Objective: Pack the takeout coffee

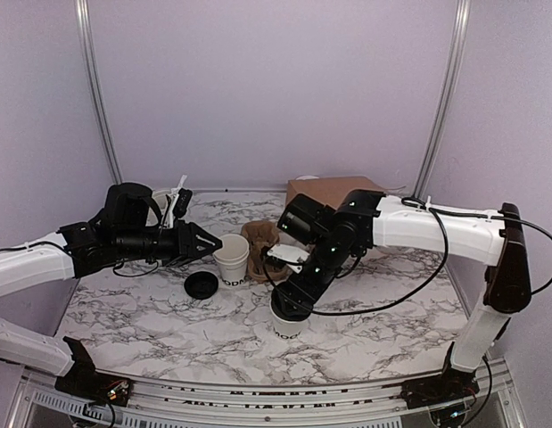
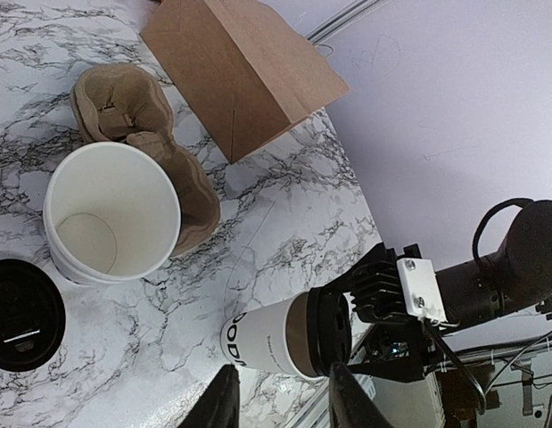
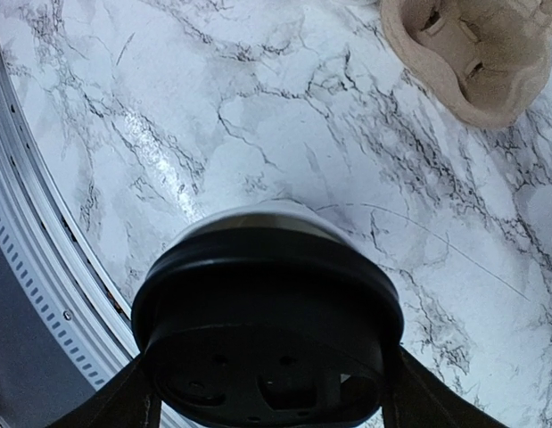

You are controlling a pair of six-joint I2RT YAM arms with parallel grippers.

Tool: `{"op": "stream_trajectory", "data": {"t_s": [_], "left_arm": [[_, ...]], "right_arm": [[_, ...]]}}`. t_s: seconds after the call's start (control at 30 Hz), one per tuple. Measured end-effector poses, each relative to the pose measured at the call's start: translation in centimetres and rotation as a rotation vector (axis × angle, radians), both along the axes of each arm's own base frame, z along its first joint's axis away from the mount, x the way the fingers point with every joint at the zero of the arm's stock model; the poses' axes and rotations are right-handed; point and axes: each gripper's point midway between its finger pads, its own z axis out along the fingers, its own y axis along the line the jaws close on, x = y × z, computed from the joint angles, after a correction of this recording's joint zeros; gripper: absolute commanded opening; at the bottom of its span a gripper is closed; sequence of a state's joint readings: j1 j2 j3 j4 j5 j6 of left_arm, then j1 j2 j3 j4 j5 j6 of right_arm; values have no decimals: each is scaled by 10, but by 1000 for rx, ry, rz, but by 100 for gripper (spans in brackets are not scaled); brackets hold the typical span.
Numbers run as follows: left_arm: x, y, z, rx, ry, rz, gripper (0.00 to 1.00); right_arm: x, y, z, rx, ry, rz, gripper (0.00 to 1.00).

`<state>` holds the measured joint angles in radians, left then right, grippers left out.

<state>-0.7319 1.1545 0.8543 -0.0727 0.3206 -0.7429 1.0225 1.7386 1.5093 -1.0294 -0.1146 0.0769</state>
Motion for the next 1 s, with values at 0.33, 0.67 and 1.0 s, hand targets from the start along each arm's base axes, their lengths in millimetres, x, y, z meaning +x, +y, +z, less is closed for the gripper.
{"op": "stream_trajectory", "data": {"t_s": [0.33, 0.67, 1.0], "left_arm": [[0, 0, -2, 3, 3, 0, 36], [-1, 0, -3, 4, 4, 0, 36], [-1, 0, -3, 4, 4, -4, 36]], "right_arm": [[0, 0, -1, -4, 4, 0, 82], [1, 5, -3, -3, 12, 1, 99], [4, 9, 4, 13, 2, -5, 99]]}}
